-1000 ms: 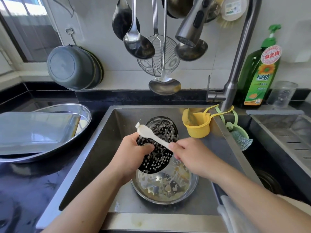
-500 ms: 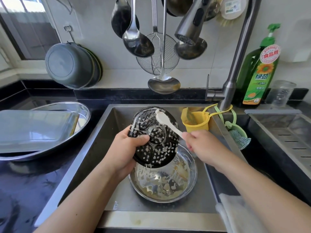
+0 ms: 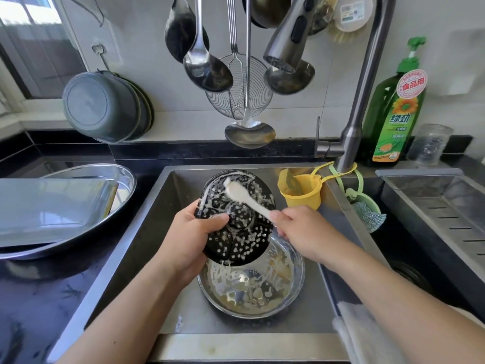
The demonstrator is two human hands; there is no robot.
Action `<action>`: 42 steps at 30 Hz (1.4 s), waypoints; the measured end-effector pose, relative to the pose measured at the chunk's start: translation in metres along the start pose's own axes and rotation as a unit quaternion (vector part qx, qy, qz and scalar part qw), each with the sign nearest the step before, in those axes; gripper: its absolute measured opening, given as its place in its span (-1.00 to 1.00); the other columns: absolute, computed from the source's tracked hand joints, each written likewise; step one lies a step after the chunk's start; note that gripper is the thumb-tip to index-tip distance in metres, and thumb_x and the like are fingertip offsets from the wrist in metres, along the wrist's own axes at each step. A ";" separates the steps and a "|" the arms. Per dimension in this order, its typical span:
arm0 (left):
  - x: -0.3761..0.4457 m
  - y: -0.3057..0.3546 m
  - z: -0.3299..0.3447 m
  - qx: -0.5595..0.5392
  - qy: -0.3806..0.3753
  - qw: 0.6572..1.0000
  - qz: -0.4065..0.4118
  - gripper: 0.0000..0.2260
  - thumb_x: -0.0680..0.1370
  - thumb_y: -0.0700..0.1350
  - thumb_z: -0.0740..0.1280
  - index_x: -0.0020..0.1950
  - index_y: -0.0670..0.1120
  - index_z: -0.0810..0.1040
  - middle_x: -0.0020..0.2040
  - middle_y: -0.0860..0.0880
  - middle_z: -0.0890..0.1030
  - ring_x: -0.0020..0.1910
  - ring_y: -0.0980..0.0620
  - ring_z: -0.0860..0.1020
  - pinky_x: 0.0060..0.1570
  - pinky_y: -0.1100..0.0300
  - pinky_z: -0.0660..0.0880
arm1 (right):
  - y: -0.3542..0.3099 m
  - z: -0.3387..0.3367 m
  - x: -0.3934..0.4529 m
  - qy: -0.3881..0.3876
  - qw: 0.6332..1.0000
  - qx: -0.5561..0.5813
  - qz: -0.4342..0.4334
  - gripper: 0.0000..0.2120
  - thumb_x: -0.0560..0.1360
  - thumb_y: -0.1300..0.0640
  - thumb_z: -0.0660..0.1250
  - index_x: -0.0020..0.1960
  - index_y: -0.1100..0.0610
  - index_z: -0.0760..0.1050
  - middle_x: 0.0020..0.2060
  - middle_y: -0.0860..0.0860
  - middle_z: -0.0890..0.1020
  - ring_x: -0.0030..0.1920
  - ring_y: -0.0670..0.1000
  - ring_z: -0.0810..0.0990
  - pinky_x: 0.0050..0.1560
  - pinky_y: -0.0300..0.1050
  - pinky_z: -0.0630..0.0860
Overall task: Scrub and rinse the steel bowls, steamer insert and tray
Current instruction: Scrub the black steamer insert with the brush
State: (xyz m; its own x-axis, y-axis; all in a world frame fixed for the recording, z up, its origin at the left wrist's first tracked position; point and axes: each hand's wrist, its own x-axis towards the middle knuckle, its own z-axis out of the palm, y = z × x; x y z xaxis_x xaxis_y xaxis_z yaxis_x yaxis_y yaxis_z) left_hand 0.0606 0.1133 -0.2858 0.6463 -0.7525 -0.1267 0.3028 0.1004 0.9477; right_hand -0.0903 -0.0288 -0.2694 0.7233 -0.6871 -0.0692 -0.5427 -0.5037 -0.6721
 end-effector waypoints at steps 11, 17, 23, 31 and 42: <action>0.001 0.004 -0.001 -0.011 0.041 0.999 -0.011 -0.76 0.61 -0.39 0.31 0.25 -0.23 0.59 0.09 -0.23 0.73 0.08 -0.22 0.72 0.07 -0.10 0.64 | 0.017 -0.013 0.009 0.059 0.988 0.131 0.064 -0.55 0.68 -0.07 0.18 -0.32 0.11 0.43 -0.48 -0.02 0.38 -0.49 -0.04 0.30 -0.43 -0.15 0.23; 0.000 0.002 0.002 0.021 0.031 0.999 -0.002 -0.75 0.58 -0.40 0.34 0.25 -0.26 0.59 0.09 -0.26 0.72 0.07 -0.25 0.72 0.14 -0.16 0.63 | 0.017 -0.013 0.010 0.011 0.983 0.160 0.090 -0.57 0.67 -0.10 0.20 -0.28 0.11 0.44 -0.55 -0.09 0.33 -0.57 -0.09 0.24 -0.57 -0.23 0.18; 0.003 0.012 -0.010 -0.080 0.054 0.995 0.002 -0.70 0.61 -0.38 0.28 0.32 -0.22 0.56 0.15 -0.25 0.71 0.13 -0.25 0.70 0.17 -0.19 0.59 | 0.024 -0.019 0.008 -0.035 0.974 0.186 0.122 -0.61 0.66 -0.10 0.22 -0.24 0.12 0.41 -0.51 -0.06 0.29 -0.56 -0.08 0.17 -0.54 -0.24 0.09; 0.002 0.008 -0.005 -0.057 0.061 0.996 0.013 -0.72 0.61 -0.39 0.29 0.29 -0.23 0.57 0.13 -0.25 0.71 0.13 -0.25 0.70 0.18 -0.18 0.60 | 0.027 -0.020 0.007 -0.035 0.974 0.192 0.115 -0.60 0.66 -0.10 0.22 -0.25 0.11 0.42 -0.51 -0.05 0.29 -0.57 -0.09 0.16 -0.55 -0.24 0.08; 0.005 0.010 -0.009 -0.075 0.078 0.994 0.028 -0.72 0.61 -0.39 0.29 0.29 -0.24 0.57 0.13 -0.25 0.71 0.12 -0.24 0.70 0.16 -0.16 0.60 | 0.026 -0.018 0.009 -0.031 0.979 0.164 0.119 -0.59 0.67 -0.10 0.22 -0.26 0.12 0.43 -0.50 -0.03 0.32 -0.56 -0.06 0.17 -0.53 -0.25 0.09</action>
State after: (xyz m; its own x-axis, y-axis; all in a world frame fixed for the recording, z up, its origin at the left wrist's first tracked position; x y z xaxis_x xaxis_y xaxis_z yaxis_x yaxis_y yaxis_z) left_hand 0.0733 0.1164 -0.2794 0.7624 -0.6338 -0.1306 0.3577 0.2444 0.9013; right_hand -0.1058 -0.0576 -0.2747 0.6233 -0.7257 -0.2912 -0.5401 -0.1302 -0.8315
